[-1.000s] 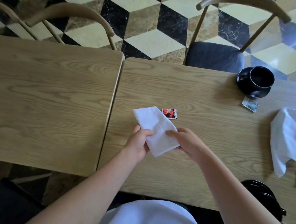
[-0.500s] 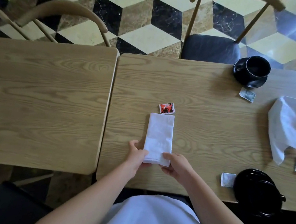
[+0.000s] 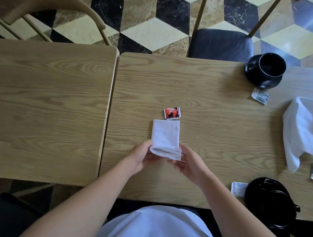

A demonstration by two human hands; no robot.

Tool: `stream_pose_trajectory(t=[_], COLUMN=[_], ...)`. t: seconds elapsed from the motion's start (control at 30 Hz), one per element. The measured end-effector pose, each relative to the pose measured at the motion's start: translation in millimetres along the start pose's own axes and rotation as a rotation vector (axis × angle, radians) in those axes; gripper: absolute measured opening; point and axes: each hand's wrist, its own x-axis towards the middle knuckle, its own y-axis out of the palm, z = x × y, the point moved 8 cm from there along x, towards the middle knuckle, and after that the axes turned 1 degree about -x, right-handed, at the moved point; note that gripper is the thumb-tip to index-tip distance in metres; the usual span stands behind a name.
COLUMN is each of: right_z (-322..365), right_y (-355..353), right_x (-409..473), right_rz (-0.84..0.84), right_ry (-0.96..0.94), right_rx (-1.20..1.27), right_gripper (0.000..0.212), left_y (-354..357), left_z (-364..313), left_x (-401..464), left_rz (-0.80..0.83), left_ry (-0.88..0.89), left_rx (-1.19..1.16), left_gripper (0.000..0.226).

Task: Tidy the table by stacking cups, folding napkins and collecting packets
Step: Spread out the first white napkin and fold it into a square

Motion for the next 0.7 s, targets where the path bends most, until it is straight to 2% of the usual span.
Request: stream_pose_trajectory(t=[0.07, 0.13, 0.2, 0.27, 0.37, 0.47, 0.57, 0.7], right_z=[8, 16, 25, 32, 43, 57, 66, 72], right_y=[1, 2, 2, 1, -5, -17, -19, -17], right_x=[2, 5, 8, 12, 18, 23, 25, 27], right_rz=[0.044, 0.062, 0.033, -0.016, -0.109, -0.263, -0.315, -0.343], right_ry=[0.034, 0.058, 0.059, 0.044, 0.001, -0.109, -0.187, -0.268], right_rx=[0.136, 0.21, 0.216, 0.157, -0.19, -0.652, -0.756, -0.825], right_gripper=[0.046, 0.045, 0.035, 0.019, 0.004, 0.008, 0.017, 0.017], left_y=[2, 0, -3, -6, -11, -14, -13, -13], left_z=[-6, -9, -12, -15, -26, -39, -45, -45], left_x=[2, 6, 11, 16, 24, 33, 37, 38], left_rz=[0.032, 0.043, 0.024, -0.017, -0.112, -0.204, -0.254, -0.277], left_ry=[-0.069, -0.13, -0.172, -0.192, -0.113, 0.0, 0.064, 0.088], left_rx=[-0.057, -0.087, -0.039, 0.154, 0.449, 0.614, 0.691, 0.732], left_gripper=[0.041, 0.046, 0.041, 0.03, 0.01, 0.021, 0.031, 0.035])
